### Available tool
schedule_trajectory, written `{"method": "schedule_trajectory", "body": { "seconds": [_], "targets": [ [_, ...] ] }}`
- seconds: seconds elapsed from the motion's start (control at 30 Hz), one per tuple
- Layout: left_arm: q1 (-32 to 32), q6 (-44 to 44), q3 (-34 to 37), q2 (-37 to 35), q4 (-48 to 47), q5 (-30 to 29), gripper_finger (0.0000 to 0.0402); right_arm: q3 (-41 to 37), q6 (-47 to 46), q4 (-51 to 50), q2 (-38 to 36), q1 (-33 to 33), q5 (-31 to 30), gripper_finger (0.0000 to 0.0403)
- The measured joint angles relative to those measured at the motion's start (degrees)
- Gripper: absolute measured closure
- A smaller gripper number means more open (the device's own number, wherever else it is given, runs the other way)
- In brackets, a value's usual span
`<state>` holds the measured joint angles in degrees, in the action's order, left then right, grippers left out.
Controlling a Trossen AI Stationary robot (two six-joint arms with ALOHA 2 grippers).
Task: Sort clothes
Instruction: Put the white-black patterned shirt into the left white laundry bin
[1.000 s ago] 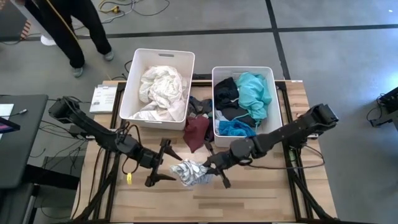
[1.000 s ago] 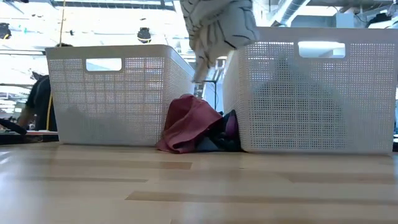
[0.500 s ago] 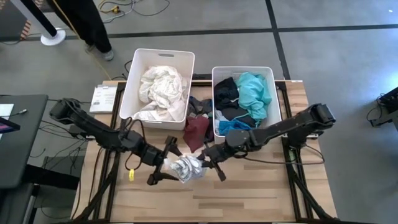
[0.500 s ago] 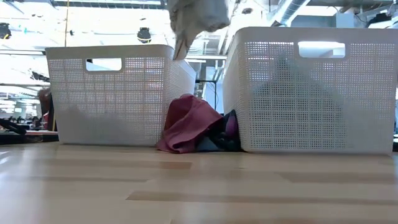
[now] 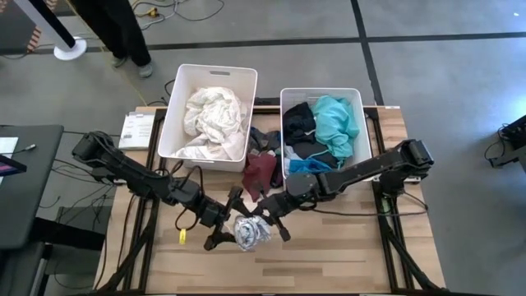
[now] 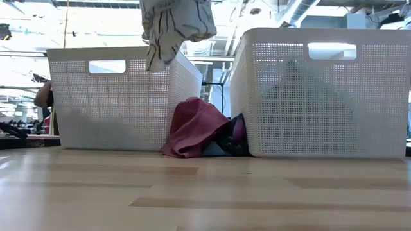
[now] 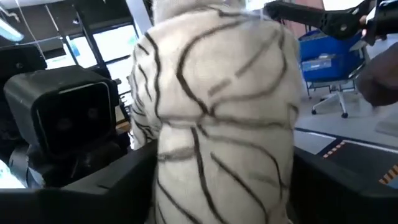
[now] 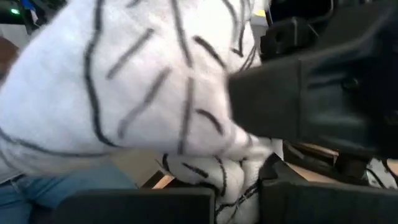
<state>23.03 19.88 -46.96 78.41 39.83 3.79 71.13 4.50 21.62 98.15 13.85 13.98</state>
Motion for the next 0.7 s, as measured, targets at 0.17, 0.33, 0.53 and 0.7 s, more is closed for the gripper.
{"method": "schedule_trajectory", "body": {
  "seconds": [0.17,0.33,0.53,0.7],
  "targets": [
    [-0.24,0.73,0.04,0.0,-0.4,-0.54,0.0207,0.0,-1.67,-1.36,0.11,-0.08,-0.39,0.0365],
    [-0.61,2.09,0.04,-0.02,-1.19,-0.5,0.0323,-0.02,-1.67,-2.0,0.17,-0.04,-0.61,0.0362],
    [0.05,5.71,0.09,-0.64,-2.0,-0.74,0.034,-0.02,-2.34,-2.18,0.17,0.3,-4.72,0.032],
    [0.43,6.88,0.19,-4.29,-6.47,-2.37,0.034,-0.02,-1.45,-4.49,-1.49,1.43,-9.58,0.022]
  ]
}}
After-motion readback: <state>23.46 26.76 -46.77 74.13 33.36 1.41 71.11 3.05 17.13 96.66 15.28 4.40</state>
